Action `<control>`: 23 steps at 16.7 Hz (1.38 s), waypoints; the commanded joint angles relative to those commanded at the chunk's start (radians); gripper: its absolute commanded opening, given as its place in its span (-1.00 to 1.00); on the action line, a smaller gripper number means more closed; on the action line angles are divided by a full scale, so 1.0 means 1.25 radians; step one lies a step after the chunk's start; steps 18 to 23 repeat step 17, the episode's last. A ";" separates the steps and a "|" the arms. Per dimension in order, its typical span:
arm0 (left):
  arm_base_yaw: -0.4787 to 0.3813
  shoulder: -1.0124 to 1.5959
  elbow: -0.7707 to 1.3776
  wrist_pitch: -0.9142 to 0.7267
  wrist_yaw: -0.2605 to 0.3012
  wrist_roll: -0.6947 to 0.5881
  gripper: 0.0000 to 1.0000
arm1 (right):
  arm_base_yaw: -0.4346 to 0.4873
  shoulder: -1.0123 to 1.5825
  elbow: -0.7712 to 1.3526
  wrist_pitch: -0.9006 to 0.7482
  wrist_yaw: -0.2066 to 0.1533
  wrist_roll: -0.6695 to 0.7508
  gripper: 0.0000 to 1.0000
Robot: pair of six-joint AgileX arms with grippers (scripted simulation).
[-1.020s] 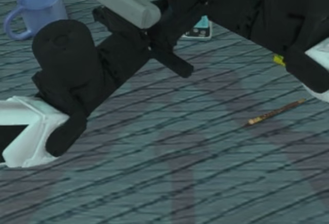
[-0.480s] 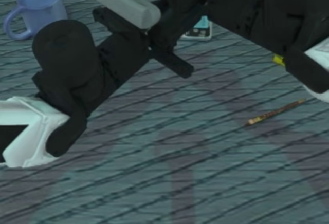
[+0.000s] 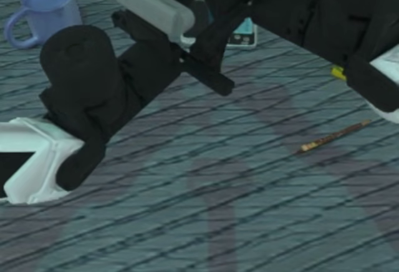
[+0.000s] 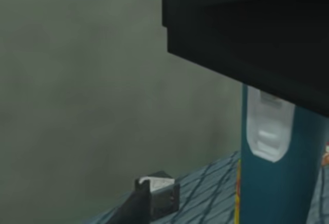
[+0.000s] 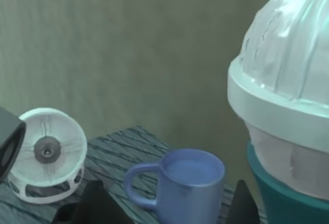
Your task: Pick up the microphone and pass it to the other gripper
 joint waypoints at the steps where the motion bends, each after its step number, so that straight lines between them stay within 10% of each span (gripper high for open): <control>1: 0.000 0.000 0.000 0.000 0.000 0.000 1.00 | 0.000 0.000 0.000 0.000 0.000 0.000 -1.00; 8: 0.005 0.006 -0.010 0.000 -0.002 0.003 1.00 | -0.003 -0.008 0.007 0.000 0.004 -0.001 -1.00; 16: 0.056 -0.196 -0.206 -0.006 0.029 -0.001 1.00 | -0.090 -0.085 -0.068 0.001 -0.092 -0.002 -1.00; 23: 0.058 -0.204 -0.214 -0.006 0.031 -0.001 1.00 | -0.095 -0.089 -0.072 0.000 -0.097 -0.003 -1.00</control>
